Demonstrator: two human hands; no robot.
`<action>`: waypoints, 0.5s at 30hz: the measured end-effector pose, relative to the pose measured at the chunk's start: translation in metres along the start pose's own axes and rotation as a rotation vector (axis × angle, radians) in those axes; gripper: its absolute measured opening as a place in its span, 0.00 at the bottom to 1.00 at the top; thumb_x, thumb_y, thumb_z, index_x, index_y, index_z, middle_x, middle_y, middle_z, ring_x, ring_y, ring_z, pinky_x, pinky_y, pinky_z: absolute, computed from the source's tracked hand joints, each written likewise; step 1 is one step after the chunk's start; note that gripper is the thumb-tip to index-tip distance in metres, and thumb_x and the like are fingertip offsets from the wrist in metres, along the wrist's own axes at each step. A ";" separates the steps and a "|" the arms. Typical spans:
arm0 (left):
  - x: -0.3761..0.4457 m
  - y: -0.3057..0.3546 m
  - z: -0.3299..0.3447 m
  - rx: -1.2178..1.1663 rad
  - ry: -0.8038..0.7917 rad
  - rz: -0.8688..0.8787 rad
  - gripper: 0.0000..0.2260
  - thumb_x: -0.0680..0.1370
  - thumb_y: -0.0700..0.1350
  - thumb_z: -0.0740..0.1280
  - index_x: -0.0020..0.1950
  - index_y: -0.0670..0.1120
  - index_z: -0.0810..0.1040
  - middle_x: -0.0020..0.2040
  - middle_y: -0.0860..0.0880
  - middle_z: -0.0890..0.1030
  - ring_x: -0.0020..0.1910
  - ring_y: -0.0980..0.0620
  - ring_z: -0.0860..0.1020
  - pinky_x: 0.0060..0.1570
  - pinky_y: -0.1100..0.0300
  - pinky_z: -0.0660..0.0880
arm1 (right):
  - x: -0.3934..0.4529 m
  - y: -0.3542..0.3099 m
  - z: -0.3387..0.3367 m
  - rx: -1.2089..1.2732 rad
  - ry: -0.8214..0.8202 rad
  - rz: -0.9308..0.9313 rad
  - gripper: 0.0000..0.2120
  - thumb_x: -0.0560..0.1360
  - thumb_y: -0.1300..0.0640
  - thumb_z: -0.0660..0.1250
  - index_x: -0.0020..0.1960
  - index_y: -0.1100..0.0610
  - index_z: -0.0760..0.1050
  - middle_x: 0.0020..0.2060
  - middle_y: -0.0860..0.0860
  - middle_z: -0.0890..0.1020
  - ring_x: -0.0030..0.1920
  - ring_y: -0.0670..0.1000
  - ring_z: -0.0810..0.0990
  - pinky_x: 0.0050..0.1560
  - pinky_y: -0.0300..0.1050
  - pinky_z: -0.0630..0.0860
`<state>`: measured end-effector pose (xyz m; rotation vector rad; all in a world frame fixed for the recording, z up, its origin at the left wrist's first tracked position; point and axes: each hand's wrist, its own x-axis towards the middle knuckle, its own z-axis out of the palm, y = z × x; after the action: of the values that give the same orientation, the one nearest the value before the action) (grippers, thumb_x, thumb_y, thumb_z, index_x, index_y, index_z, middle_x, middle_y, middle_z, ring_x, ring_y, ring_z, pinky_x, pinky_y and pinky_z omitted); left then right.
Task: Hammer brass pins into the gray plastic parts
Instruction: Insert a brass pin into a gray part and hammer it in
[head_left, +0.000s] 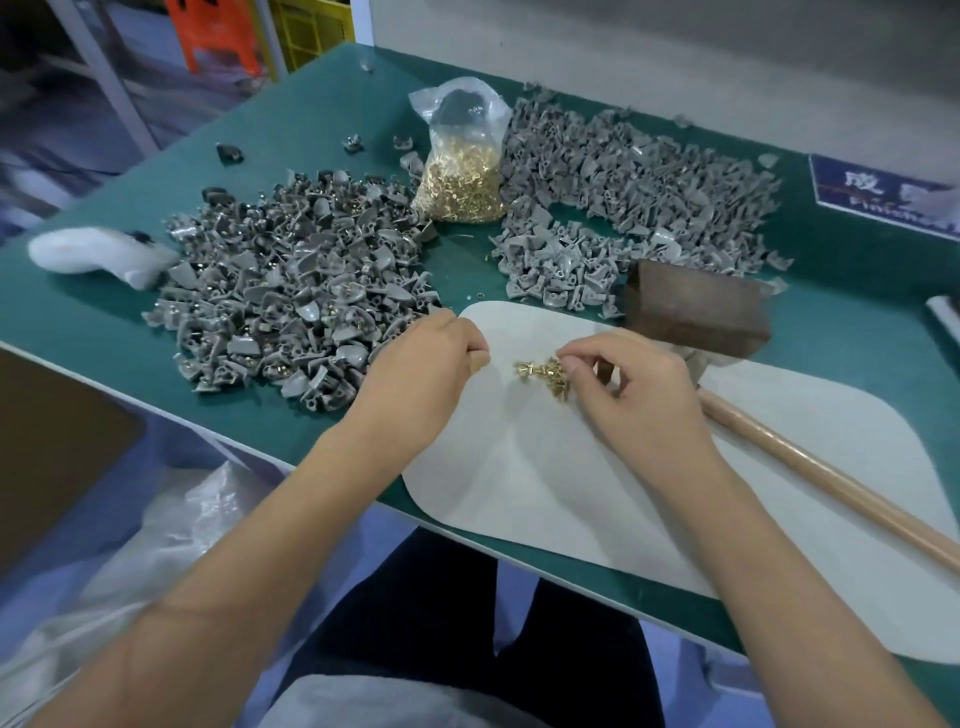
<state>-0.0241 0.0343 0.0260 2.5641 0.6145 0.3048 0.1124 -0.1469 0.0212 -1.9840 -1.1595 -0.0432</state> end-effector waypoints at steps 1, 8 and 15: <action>-0.001 0.004 0.002 -0.080 0.028 0.008 0.06 0.84 0.47 0.64 0.54 0.48 0.80 0.51 0.52 0.78 0.50 0.52 0.75 0.51 0.51 0.73 | 0.000 -0.001 -0.001 0.026 0.036 -0.010 0.05 0.78 0.62 0.72 0.51 0.55 0.85 0.44 0.45 0.84 0.44 0.46 0.80 0.47 0.36 0.73; 0.021 0.055 0.018 -0.705 0.031 0.064 0.08 0.83 0.45 0.67 0.45 0.53 0.81 0.38 0.55 0.82 0.36 0.61 0.75 0.38 0.66 0.71 | 0.001 -0.005 -0.015 0.328 0.129 0.074 0.08 0.76 0.59 0.75 0.54 0.49 0.84 0.45 0.41 0.86 0.43 0.44 0.81 0.43 0.34 0.73; 0.042 0.080 0.029 -0.938 -0.095 -0.028 0.11 0.82 0.48 0.68 0.41 0.52 0.83 0.28 0.61 0.77 0.25 0.63 0.68 0.28 0.73 0.64 | 0.003 0.008 -0.026 0.287 0.303 0.099 0.05 0.76 0.60 0.75 0.52 0.56 0.86 0.44 0.47 0.86 0.44 0.47 0.82 0.43 0.35 0.72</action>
<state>0.0515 -0.0198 0.0456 1.6539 0.3436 0.3509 0.1287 -0.1642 0.0347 -1.7079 -0.8222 -0.1158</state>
